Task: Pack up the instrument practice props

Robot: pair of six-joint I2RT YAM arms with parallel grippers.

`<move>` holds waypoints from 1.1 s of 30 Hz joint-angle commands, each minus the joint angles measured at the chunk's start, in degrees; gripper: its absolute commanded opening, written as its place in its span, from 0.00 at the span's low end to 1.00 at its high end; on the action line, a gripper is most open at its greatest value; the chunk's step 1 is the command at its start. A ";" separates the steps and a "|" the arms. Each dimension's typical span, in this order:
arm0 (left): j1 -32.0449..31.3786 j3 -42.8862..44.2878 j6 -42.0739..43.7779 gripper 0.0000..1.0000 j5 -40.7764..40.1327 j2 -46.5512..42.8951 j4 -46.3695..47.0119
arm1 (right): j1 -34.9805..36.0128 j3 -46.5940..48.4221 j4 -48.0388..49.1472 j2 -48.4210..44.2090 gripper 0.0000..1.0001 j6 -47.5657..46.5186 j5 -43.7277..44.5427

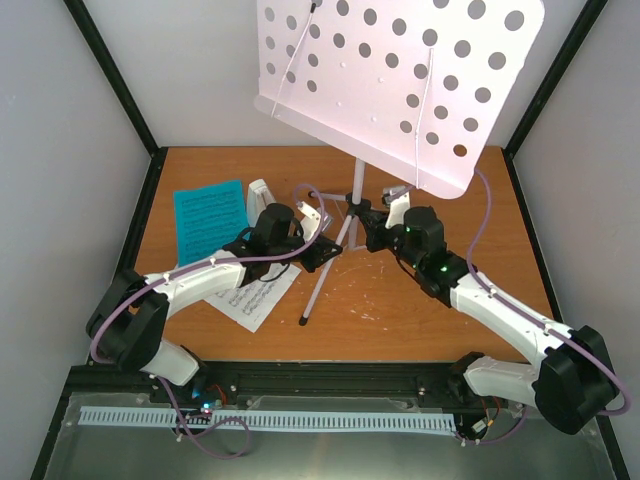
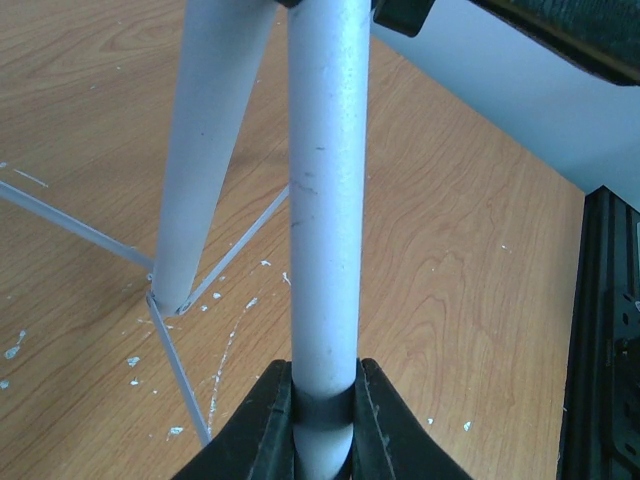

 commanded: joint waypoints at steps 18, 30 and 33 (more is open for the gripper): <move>0.30 1.07 -0.86 0.00 1.97 -2.46 -1.53 | 3.55 2.52 -3.19 2.34 0.04 -68.42 21.36; 0.30 1.07 -3.26 0.00 0.42 -3.28 1.03 | 3.47 -0.60 -7.17 -12.23 0.90 -42.36 8.76; 0.34 2.81 -1.74 0.00 0.99 -1.62 -0.31 | 3.27 -5.53 -3.06 -16.95 1.00 -26.21 9.11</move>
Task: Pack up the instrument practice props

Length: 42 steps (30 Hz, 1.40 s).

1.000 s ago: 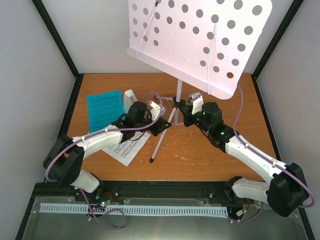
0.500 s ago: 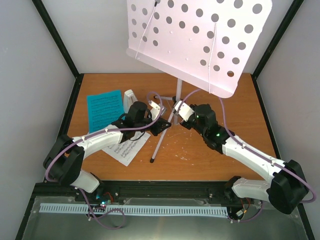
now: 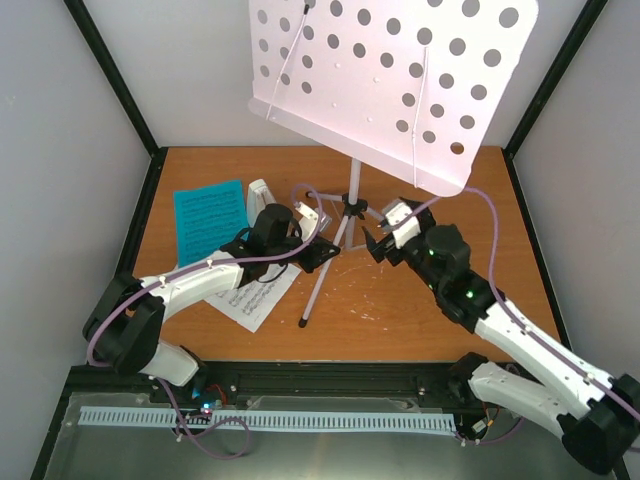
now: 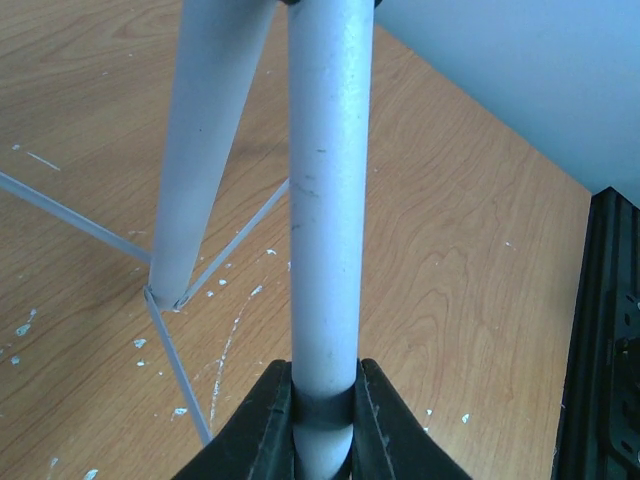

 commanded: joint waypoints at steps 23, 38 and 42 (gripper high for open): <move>0.28 1.46 -2.25 0.00 5.05 -1.00 2.65 | -5.40 -13.23 32.51 5.02 0.94 110.14 -14.56; 0.27 3.26 -1.40 0.00 5.10 -0.62 1.41 | -4.96 -13.02 37.81 12.96 0.52 125.65 -13.50; 0.29 3.54 -1.18 0.00 5.29 -0.44 1.06 | -4.96 -12.92 37.28 13.21 0.43 125.88 -13.63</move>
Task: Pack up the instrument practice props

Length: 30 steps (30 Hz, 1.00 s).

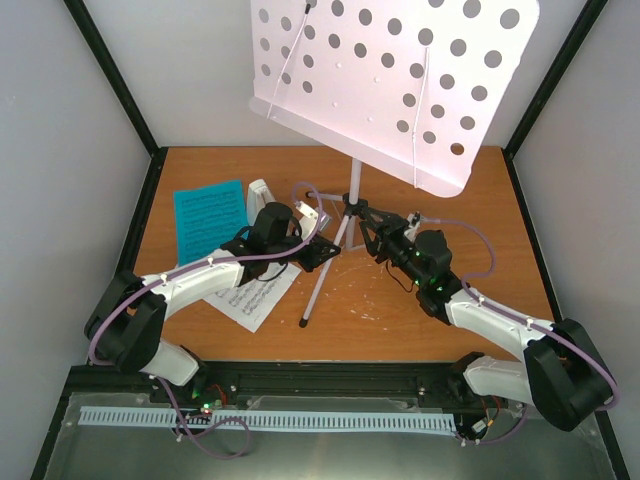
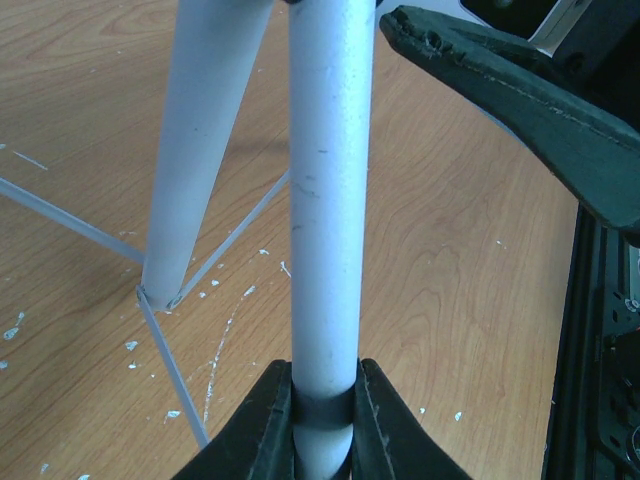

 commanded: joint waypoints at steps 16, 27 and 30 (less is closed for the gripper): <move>0.17 3.38 -0.84 0.00 3.03 -1.19 0.79 | 0.17 2.51 -0.68 1.79 0.12 0.60 -0.99; 0.16 3.59 -0.66 0.00 3.02 -1.45 0.35 | 0.16 2.01 -2.81 0.18 0.21 -3.65 0.53; 0.16 3.51 -0.64 0.00 2.93 -1.49 0.27 | 0.16 1.97 -3.06 -0.07 0.10 -5.75 1.06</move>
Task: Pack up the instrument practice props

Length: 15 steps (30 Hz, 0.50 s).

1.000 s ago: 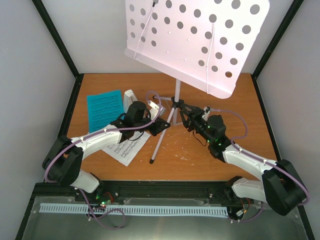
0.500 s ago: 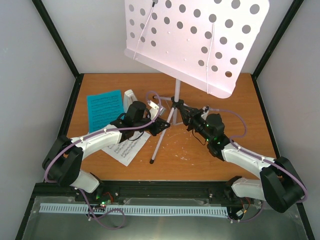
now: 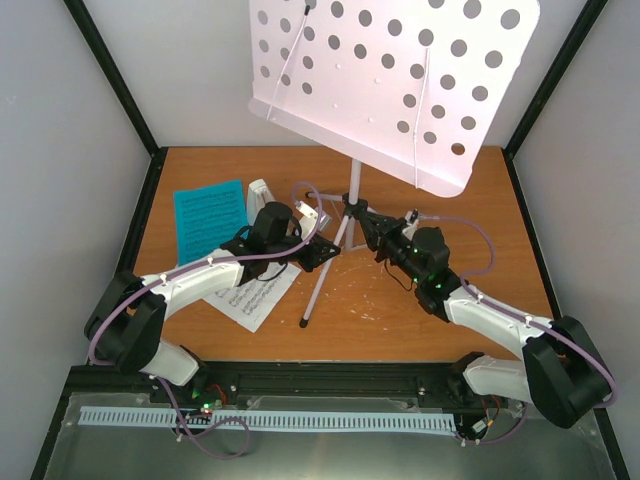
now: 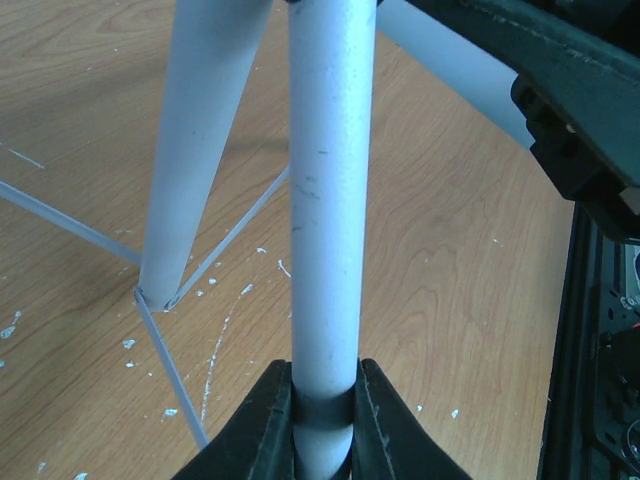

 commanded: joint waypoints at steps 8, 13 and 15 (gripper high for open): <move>0.08 3.37 -0.34 0.00 2.52 -1.49 0.58 | 0.98 6.53 -16.91 -1.90 0.03 -33.28 5.58; -0.10 3.50 0.51 0.00 1.73 -1.66 -0.54 | 1.92 6.30 -23.60 -4.82 0.03 -54.89 11.48; -0.09 2.99 0.13 0.00 2.29 -2.04 0.07 | 1.97 5.62 -24.33 -6.69 0.03 -62.15 11.98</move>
